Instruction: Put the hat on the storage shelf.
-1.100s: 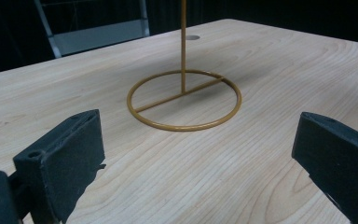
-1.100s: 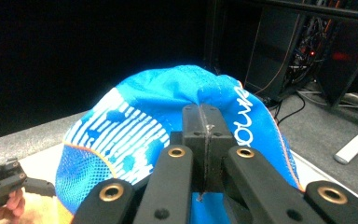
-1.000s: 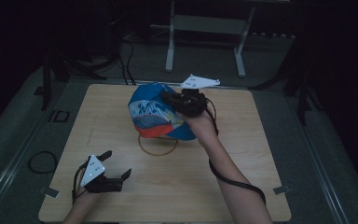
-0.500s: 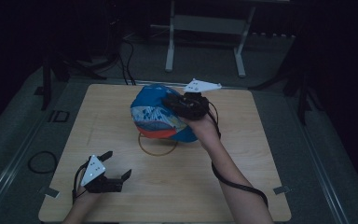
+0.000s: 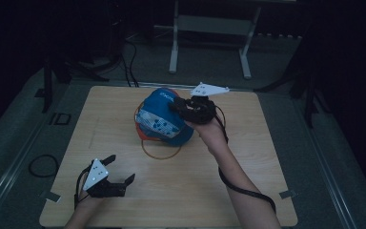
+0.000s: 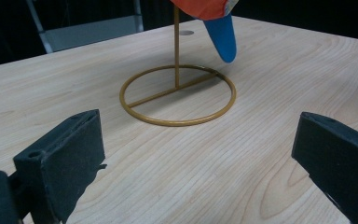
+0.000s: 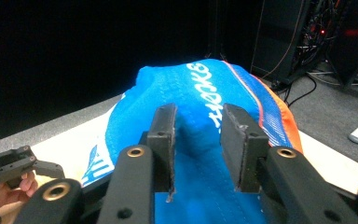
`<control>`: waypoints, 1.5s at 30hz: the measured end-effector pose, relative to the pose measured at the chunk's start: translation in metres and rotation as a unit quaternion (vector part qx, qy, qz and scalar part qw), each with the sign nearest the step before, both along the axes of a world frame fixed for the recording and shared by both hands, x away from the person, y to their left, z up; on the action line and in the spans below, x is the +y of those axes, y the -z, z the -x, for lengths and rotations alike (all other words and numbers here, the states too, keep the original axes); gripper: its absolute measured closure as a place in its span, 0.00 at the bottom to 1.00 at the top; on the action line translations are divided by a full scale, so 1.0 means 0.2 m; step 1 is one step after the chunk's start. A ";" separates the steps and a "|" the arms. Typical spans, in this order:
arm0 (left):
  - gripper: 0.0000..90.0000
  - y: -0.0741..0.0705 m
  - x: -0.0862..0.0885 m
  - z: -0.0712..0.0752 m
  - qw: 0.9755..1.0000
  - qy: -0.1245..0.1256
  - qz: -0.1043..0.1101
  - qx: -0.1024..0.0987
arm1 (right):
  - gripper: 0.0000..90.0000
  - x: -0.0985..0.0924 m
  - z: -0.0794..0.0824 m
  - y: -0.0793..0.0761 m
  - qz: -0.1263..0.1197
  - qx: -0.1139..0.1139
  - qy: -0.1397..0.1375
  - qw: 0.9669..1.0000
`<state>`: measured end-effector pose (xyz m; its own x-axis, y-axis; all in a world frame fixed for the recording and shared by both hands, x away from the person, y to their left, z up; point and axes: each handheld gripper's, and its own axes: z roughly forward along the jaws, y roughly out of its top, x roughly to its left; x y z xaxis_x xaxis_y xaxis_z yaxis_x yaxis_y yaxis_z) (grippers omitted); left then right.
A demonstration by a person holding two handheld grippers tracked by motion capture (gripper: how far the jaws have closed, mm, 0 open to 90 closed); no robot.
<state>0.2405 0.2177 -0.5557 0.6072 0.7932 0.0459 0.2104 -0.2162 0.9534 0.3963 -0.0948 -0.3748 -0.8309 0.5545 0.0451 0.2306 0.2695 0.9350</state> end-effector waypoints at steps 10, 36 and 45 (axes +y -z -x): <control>0.03 0.00 0.00 0.00 1.000 0.002 0.003 0.002 | 0.61 -0.05 0.04 0.00 -0.007 -0.003 -0.001 1.000; 0.03 0.01 0.00 -0.01 1.000 0.002 0.003 0.001 | 0.20 -0.21 0.26 0.15 -0.002 -0.010 -0.065 0.998; 0.03 0.01 0.00 -0.01 1.000 0.002 0.007 0.003 | 0.16 -0.25 0.31 0.31 0.017 -0.005 -0.067 0.998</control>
<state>0.2419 0.2179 -0.5584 0.6110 0.7910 0.0311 0.2155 -0.2040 0.9550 0.3350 -0.1451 -0.4378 -0.8982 0.4391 0.0200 0.1817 0.3295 0.9265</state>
